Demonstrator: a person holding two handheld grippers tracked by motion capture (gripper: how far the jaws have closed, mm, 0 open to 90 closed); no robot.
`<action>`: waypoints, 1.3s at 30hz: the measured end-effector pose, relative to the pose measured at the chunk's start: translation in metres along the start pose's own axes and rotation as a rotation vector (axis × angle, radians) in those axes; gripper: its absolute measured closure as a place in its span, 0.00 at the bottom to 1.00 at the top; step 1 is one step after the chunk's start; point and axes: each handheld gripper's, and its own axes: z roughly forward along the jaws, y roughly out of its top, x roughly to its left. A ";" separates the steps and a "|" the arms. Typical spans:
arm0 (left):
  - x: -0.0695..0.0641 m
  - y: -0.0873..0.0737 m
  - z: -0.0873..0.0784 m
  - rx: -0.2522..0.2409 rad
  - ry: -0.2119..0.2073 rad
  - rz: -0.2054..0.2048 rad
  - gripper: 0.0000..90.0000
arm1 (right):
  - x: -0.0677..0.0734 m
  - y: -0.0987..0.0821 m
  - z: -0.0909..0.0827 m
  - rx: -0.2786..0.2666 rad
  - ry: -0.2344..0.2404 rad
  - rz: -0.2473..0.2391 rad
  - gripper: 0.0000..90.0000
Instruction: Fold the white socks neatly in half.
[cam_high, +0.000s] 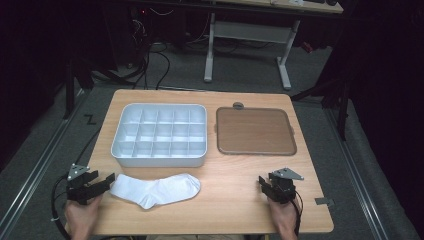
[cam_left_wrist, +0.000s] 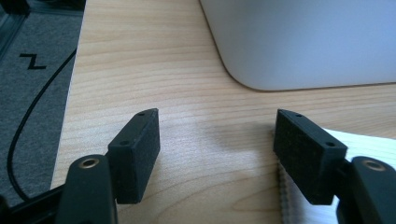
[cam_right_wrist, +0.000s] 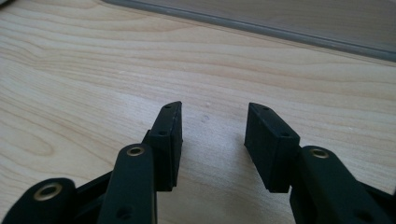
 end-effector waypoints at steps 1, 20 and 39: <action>0.000 0.000 0.000 0.000 0.000 0.000 0.36 | 0.000 0.000 0.000 0.000 0.000 0.000 0.64; -0.028 -0.010 -0.016 0.092 -0.084 0.014 0.35 | 0.042 0.012 -0.004 -0.020 0.120 -0.051 0.66; -0.028 -0.023 -0.019 0.110 -0.060 0.012 0.36 | 0.100 0.024 0.006 -0.008 0.249 -0.163 0.66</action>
